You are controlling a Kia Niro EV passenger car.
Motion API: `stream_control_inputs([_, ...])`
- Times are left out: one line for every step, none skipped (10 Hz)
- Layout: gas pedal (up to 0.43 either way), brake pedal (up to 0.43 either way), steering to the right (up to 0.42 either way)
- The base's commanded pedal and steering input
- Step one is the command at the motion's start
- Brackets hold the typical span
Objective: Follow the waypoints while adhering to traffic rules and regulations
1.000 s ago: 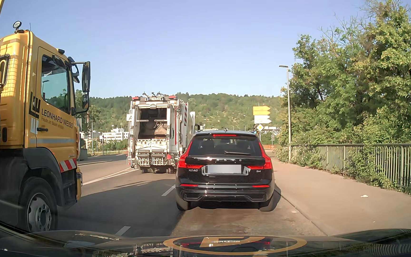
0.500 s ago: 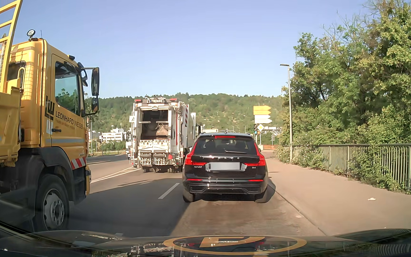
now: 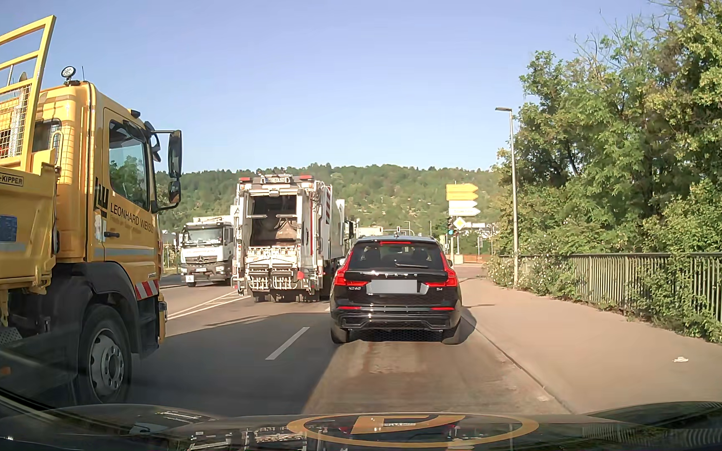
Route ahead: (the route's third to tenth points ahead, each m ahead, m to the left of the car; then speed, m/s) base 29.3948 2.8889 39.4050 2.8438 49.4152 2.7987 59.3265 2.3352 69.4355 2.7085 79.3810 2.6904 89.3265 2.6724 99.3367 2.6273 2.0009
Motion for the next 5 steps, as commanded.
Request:
stream_control_inputs([0.311, 0.0, 0.0])
stream_control_inputs([0.331, 0.0, 0.0])
stream_control_inputs([0.358, 0.0, 0.0])
stream_control_inputs([0.378, 0.0, 0.0])
stream_control_inputs([0.378, 0.0, 0.0])
